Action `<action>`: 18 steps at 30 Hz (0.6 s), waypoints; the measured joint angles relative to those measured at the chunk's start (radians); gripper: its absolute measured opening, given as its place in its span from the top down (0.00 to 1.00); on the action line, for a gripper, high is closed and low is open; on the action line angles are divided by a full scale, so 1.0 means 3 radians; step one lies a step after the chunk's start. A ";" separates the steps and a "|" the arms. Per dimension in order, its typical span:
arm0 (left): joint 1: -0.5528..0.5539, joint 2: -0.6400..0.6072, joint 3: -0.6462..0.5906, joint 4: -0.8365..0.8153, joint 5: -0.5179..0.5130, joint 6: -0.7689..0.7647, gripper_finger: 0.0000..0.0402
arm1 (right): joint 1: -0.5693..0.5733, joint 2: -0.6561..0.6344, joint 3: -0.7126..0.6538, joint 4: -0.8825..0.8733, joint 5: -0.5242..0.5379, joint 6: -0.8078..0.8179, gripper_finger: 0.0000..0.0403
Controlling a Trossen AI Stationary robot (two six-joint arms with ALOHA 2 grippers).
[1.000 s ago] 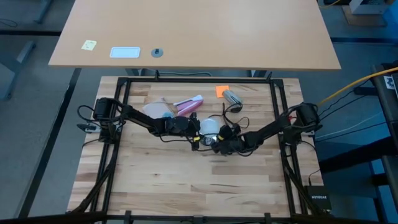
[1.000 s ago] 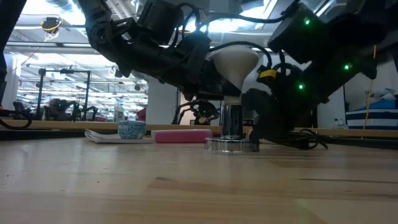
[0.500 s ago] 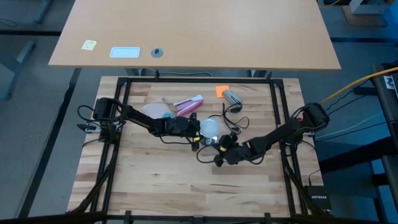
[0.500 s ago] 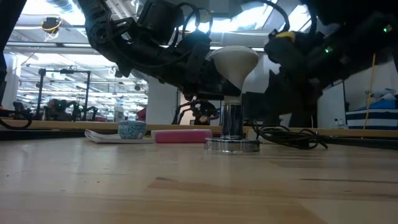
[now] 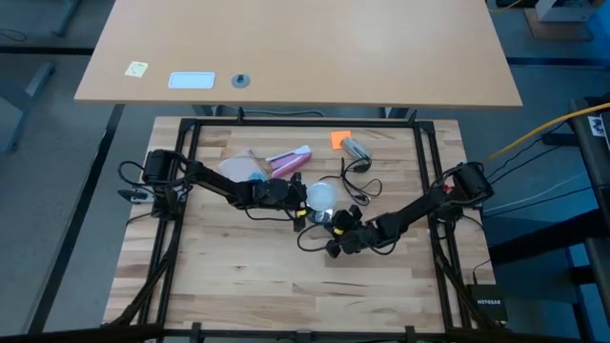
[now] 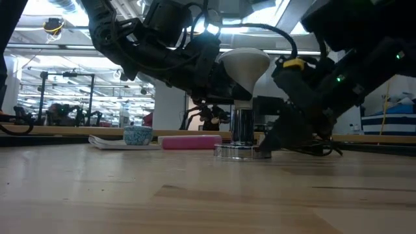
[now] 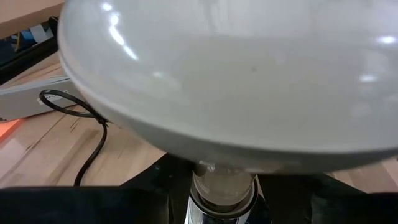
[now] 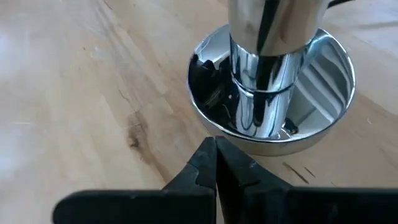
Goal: Screw lightbulb
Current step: Insert the white lightbulb into the silver desk lamp
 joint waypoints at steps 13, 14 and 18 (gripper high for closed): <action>0.0004 0.0000 0.0000 -0.0002 -0.0067 -0.0001 0.63 | -0.0122 0.0101 0.0004 -0.0182 0.0308 0.0356 1.00; 0.0004 0.0000 0.0000 -0.0001 -0.0067 -0.0001 0.63 | -0.0122 0.0101 0.0004 -0.0241 0.0336 0.0451 1.00; 0.0004 -0.0001 0.0000 -0.0002 -0.0056 -0.0001 0.63 | -0.0122 0.0098 0.0009 -0.0332 0.0400 0.0596 1.00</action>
